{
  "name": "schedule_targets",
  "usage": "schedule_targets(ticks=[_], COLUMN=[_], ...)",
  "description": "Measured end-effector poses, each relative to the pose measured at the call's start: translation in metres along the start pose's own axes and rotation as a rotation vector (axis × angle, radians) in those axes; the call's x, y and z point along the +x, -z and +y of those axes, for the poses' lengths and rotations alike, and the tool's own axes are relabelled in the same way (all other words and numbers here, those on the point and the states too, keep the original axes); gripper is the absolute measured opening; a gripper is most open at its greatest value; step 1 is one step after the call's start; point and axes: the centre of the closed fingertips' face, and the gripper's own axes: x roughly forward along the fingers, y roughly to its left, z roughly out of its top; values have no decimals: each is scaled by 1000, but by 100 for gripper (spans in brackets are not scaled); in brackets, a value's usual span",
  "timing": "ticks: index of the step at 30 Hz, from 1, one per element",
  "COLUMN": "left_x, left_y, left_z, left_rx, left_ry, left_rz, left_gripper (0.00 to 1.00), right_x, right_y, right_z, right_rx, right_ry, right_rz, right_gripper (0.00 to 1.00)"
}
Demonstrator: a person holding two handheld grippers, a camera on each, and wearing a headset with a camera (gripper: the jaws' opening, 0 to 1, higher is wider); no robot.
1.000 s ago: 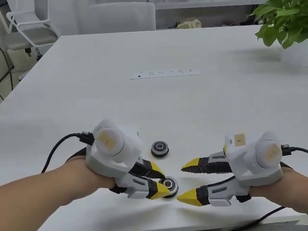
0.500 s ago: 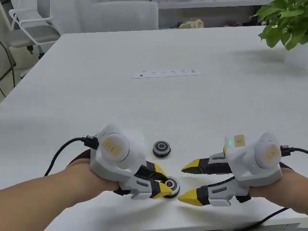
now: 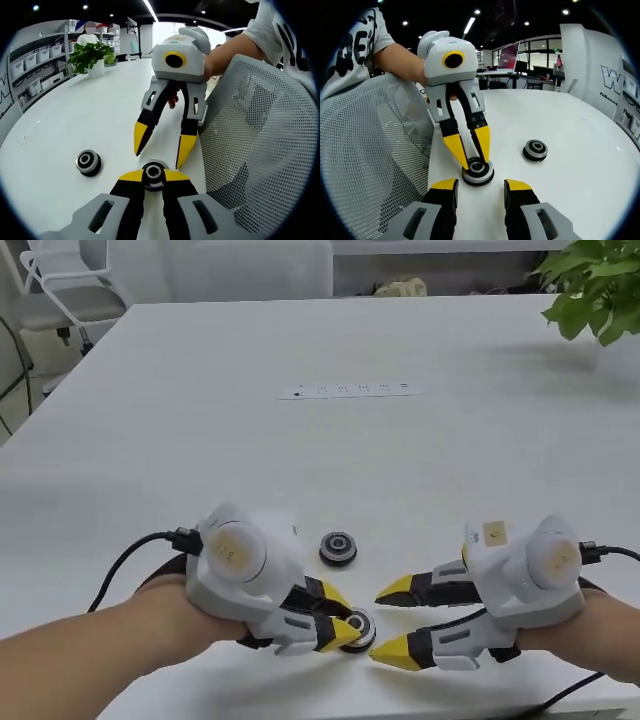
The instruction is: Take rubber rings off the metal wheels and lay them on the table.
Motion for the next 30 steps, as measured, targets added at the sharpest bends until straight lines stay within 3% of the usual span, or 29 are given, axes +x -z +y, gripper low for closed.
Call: schedule_targets(ticks=[13,30], left_x=[0,0], left_y=[0,0], left_z=[0,1], left_rx=[-1,-1], left_ry=[-4,-5], left_rz=[-6,-10], left_gripper=[8,8], right_x=[7,10], right_y=[2,-4], right_z=[4,3], right_rx=[21,124], right_ry=[-31,-29], right_rz=[14,-44], right_gripper=[32,25])
